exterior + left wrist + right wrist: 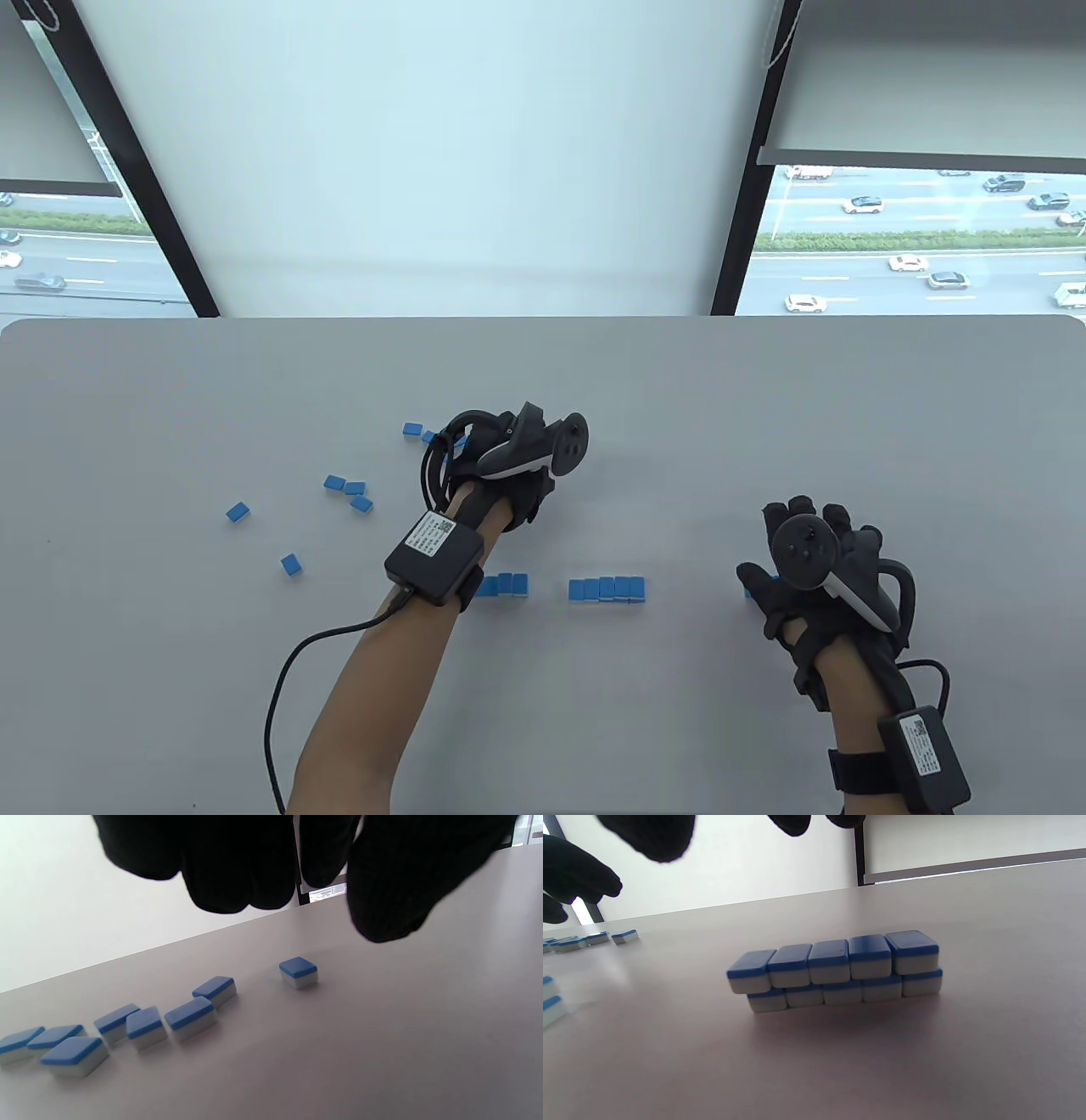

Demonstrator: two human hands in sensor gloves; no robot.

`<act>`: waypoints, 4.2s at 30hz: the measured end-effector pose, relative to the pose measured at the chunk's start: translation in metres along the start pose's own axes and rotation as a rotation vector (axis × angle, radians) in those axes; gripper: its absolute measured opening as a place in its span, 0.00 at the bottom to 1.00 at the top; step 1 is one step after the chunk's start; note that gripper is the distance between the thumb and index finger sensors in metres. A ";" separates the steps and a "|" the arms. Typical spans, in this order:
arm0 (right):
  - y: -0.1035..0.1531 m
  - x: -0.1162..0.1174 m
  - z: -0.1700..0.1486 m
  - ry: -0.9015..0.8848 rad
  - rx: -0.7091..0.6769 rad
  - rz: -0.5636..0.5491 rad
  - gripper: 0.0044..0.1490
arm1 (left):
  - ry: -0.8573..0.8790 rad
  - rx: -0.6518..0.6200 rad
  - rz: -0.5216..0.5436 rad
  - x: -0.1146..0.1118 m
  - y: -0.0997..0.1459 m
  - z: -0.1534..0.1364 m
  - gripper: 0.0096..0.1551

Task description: Build mahjong tile wall

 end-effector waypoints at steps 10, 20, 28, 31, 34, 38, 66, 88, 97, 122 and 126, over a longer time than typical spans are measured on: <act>0.000 0.001 0.001 0.012 0.000 0.001 0.53 | -0.194 0.042 -0.109 -0.039 -0.031 0.011 0.43; 0.000 0.001 0.001 0.013 0.001 0.003 0.53 | -0.248 0.023 -0.051 -0.037 -0.032 0.021 0.34; 0.000 0.002 0.002 0.017 0.003 0.005 0.53 | -0.212 0.002 -0.038 -0.035 -0.031 0.026 0.33; 0.000 0.002 0.002 0.020 0.004 0.007 0.53 | -0.199 0.020 -0.061 -0.035 -0.031 0.026 0.33; 0.000 0.002 0.003 0.023 0.003 0.008 0.53 | -0.221 0.019 -0.070 -0.035 -0.030 0.029 0.32; 0.000 0.002 0.003 0.025 0.004 0.008 0.53 | -0.222 0.017 -0.091 -0.032 -0.026 0.031 0.34; -0.002 0.004 0.004 -0.007 -0.020 0.019 0.53 | 0.110 0.135 0.237 0.074 0.159 -0.072 0.34; -0.005 0.007 0.001 -0.002 0.009 0.041 0.53 | 0.231 0.100 0.124 -0.008 0.185 -0.043 0.34; -0.005 0.007 0.001 0.006 0.013 0.040 0.53 | 0.151 0.068 0.095 -0.020 0.174 -0.027 0.34; -0.005 0.008 0.002 0.008 0.011 0.040 0.53 | 0.142 0.050 0.091 -0.022 0.172 -0.018 0.34; -0.005 0.008 0.002 0.009 0.012 0.039 0.53 | 0.142 0.048 0.096 -0.021 0.172 -0.017 0.34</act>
Point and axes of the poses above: the tracker on the back of each hand, its own z axis roughly to the thumb side, its own y axis roughly from the fingertips to the wrist, x = y × z, the point moved 3 cm from there along -y, roughly from the wrist to the fingertips, and after that the axes turned 14 degrees about z, right-handed, at the moved point
